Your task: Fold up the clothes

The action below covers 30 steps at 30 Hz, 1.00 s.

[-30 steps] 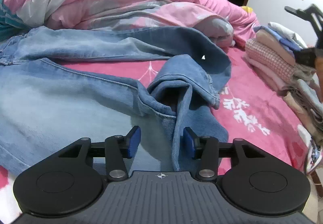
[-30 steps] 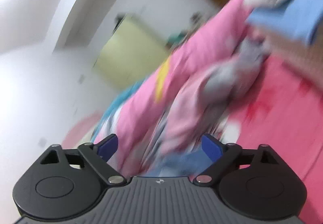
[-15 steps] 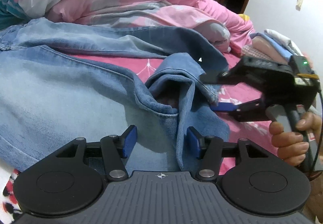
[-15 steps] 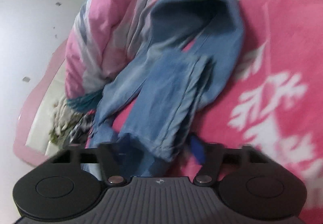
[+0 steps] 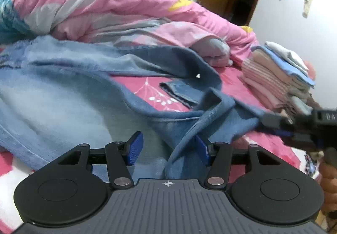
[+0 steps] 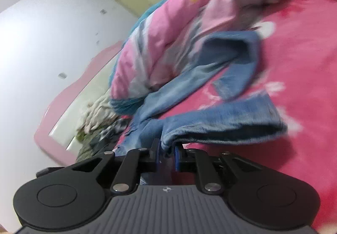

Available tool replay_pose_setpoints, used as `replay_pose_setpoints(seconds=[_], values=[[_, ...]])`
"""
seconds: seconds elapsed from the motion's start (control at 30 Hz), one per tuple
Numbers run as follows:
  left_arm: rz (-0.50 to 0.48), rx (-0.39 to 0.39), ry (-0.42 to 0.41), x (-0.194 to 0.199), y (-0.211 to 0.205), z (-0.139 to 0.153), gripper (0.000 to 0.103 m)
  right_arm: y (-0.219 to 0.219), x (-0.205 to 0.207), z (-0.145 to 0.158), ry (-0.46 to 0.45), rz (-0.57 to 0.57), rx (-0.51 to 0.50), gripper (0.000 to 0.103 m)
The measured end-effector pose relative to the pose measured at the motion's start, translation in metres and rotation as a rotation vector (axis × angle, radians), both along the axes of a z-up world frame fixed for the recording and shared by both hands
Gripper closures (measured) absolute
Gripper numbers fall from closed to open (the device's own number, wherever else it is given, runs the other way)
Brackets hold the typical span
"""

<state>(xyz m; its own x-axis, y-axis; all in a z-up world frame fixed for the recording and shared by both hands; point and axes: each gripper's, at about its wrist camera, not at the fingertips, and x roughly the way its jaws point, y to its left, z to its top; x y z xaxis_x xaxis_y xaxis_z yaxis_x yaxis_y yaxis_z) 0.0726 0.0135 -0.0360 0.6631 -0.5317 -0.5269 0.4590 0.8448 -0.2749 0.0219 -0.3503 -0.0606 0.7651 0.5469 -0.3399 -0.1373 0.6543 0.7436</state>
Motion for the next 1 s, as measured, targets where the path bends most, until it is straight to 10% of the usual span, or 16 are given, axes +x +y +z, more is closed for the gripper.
replay_pose_setpoints(seconds=[0.07,0.1,0.17,0.53,1.0], values=[[0.0,0.006,0.001,-0.006,-0.002,0.003,0.049,-0.018,-0.015,-0.013,0.085,-0.12,0.009,0.079],[0.001,0.004,0.005,-0.01,-0.003,0.004,0.049,-0.027,-0.019,-0.021,0.145,-0.182,0.015,0.051],[0.021,-0.013,0.012,-0.015,0.001,0.007,0.049,-0.044,-0.026,-0.036,0.247,-0.255,0.042,0.032],[0.353,-0.045,0.062,-0.029,0.084,0.012,0.043,-0.047,-0.059,0.001,0.07,-0.329,-0.197,0.024],[0.853,-0.183,0.15,0.023,0.211,-0.011,0.041,0.128,-0.023,0.034,-0.243,0.18,-0.658,0.02]])
